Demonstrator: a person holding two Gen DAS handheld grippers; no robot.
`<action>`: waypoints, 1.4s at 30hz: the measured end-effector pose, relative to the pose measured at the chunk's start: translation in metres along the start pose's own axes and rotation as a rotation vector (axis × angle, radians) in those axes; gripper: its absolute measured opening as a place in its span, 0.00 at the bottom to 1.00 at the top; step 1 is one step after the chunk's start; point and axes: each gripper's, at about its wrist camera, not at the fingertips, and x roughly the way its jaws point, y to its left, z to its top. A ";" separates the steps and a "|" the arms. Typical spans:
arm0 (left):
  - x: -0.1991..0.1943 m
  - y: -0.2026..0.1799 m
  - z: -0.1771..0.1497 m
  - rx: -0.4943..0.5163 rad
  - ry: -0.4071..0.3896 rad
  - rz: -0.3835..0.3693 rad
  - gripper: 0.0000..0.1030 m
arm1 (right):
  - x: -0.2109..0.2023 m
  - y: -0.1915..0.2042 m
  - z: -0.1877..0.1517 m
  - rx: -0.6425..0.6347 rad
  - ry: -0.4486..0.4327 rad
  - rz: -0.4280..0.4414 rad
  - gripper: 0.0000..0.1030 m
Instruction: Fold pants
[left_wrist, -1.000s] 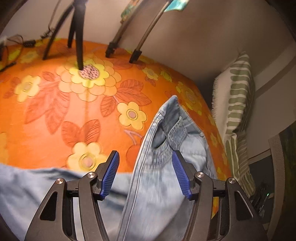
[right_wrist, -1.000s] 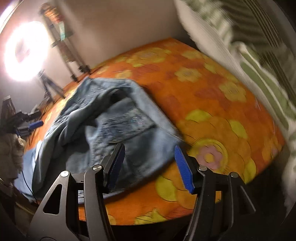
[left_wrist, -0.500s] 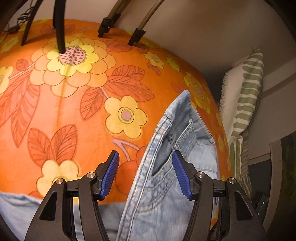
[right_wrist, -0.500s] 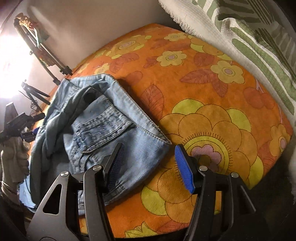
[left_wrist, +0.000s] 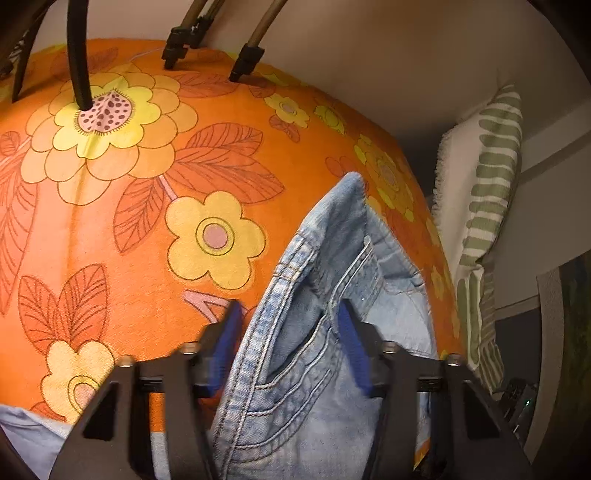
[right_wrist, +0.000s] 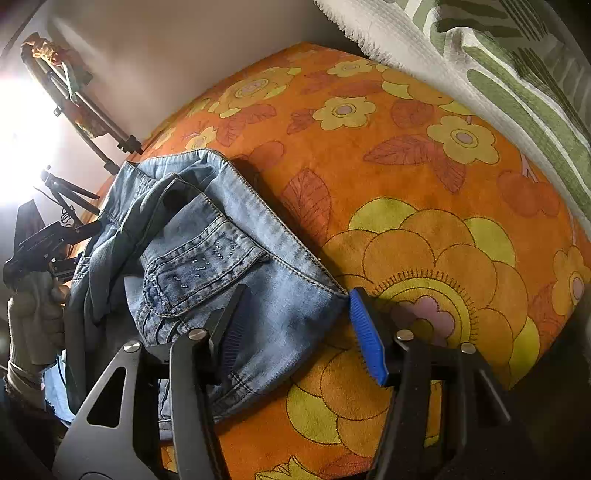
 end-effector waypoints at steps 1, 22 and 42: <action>-0.001 -0.002 0.000 0.008 -0.010 0.010 0.24 | 0.000 -0.001 0.000 0.002 -0.003 -0.003 0.44; -0.054 -0.116 -0.054 0.292 -0.108 -0.131 0.04 | -0.063 -0.013 -0.016 0.047 -0.082 0.217 0.08; 0.029 -0.193 -0.199 0.653 0.212 -0.045 0.04 | -0.055 -0.067 -0.039 0.202 -0.004 0.324 0.08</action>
